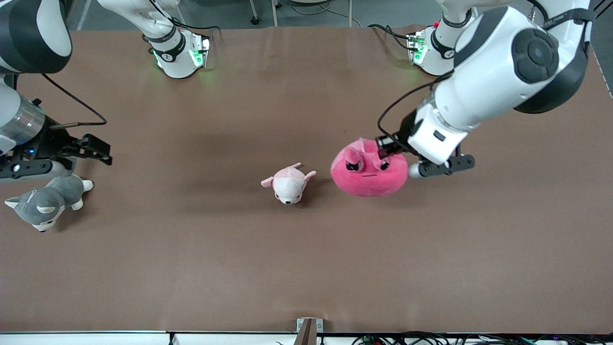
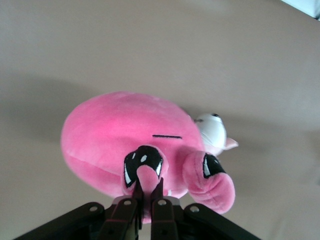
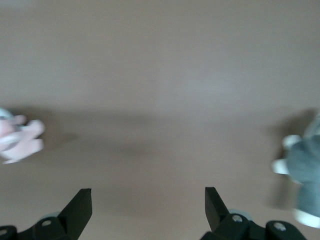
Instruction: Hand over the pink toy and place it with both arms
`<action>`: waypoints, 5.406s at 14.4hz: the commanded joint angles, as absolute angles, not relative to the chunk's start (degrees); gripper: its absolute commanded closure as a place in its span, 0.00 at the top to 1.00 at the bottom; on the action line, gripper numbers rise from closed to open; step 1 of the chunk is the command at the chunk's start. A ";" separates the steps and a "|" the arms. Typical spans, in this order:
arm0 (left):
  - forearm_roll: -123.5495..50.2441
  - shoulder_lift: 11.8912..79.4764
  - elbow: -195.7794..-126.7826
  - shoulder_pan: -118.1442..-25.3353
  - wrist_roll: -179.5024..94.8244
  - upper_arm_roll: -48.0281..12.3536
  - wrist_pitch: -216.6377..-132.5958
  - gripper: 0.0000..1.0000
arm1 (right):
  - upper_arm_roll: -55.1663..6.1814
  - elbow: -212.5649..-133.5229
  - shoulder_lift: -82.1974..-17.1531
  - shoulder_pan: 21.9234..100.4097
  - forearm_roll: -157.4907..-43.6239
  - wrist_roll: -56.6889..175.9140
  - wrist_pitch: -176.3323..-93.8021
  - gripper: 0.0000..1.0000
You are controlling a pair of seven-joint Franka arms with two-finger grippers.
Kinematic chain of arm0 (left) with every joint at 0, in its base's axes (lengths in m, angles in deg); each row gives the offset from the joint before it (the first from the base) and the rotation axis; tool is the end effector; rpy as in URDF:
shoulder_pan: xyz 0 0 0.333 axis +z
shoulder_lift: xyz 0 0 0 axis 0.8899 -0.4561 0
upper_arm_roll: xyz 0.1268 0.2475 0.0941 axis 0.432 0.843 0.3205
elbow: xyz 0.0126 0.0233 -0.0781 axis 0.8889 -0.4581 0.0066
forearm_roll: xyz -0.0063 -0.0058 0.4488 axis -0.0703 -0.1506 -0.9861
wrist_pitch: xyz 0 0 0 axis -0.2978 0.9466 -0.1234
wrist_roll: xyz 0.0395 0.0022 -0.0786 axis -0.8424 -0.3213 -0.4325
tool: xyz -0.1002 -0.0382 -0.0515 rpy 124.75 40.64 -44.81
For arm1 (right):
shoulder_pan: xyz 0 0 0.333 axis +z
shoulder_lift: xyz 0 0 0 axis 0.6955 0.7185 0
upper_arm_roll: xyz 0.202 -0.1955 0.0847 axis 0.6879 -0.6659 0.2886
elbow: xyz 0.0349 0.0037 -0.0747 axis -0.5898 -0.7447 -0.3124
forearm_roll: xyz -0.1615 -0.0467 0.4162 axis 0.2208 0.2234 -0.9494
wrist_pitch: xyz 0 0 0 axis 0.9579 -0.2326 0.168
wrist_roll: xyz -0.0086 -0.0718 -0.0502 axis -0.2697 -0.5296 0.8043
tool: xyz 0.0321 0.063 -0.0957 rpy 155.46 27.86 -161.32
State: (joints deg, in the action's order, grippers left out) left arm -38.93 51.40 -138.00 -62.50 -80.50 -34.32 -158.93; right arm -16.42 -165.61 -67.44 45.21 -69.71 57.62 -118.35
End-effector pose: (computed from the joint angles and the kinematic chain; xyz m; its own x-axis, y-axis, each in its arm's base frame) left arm 0.6153 -0.3594 0.5455 0.9697 0.2140 -0.1178 0.2409 -0.9180 0.3150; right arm 0.6489 0.0528 0.5281 0.9943 0.1020 0.0316 0.1048 -0.9886 -0.1083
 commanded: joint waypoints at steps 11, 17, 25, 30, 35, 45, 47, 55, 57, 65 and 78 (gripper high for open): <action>-37.73 48.90 -136.10 -69.27 -103.80 -44.42 -166.95 0.00 | -16.58 -164.02 -67.78 57.94 -100.10 47.30 -118.23 0.72; -37.73 47.05 -136.19 -72.62 -109.45 -44.34 -170.57 0.00 | -16.58 -164.28 -66.64 63.40 -102.21 42.36 -119.29 0.72; -37.47 47.05 -136.28 -72.71 -111.03 -44.34 -170.57 0.00 | -16.67 -165.43 -65.84 66.74 -101.51 42.45 -119.29 0.72; -37.47 46.96 -136.45 -72.71 -111.03 -44.25 -170.57 0.01 | -16.67 -166.04 -65.50 67.36 -100.89 42.54 -118.85 0.51; -37.65 47.14 -136.54 -72.62 -110.95 -44.25 -170.57 0.02 | -16.67 -165.96 -65.41 68.76 -97.56 42.54 -119.11 0.06; -42.98 47.75 -137.42 -71.30 -110.42 -43.63 -164.79 1.00 | -16.76 -165.69 -65.41 68.24 -97.37 42.71 -117.80 0.03; -51.14 47.92 -137.42 -71.13 -110.33 -43.46 -160.40 1.00 | -17.20 -165.52 -65.41 65.97 -97.37 43.33 -117.80 0.02; -56.81 49.94 -137.24 -53.05 -87.53 -42.84 -151.16 1.00 | -17.20 -165.25 -59.44 45.50 -97.29 63.61 -114.02 0.02; -56.98 50.82 -137.07 -49.17 -79.17 -42.93 -147.21 1.00 | -17.20 -165.16 -56.19 41.89 -97.29 70.19 -114.02 0.02; -61.73 56.43 -137.24 -43.18 -62.53 -41.71 -140.51 1.00 | -17.11 -165.25 -50.29 35.11 -98.43 78.14 -111.75 0.02; -46.08 72.08 -150.59 -66.11 -43.28 -2.86 -143.66 1.00 | -17.02 -165.16 -42.82 32.47 -102.82 78.05 -109.01 0.02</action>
State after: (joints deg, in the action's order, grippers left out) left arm -46.53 68.23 -145.41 -64.51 -44.38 -4.06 -141.15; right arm -18.15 -165.54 -43.27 33.74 -101.15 77.96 -110.46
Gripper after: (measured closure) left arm 0.000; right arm 0.903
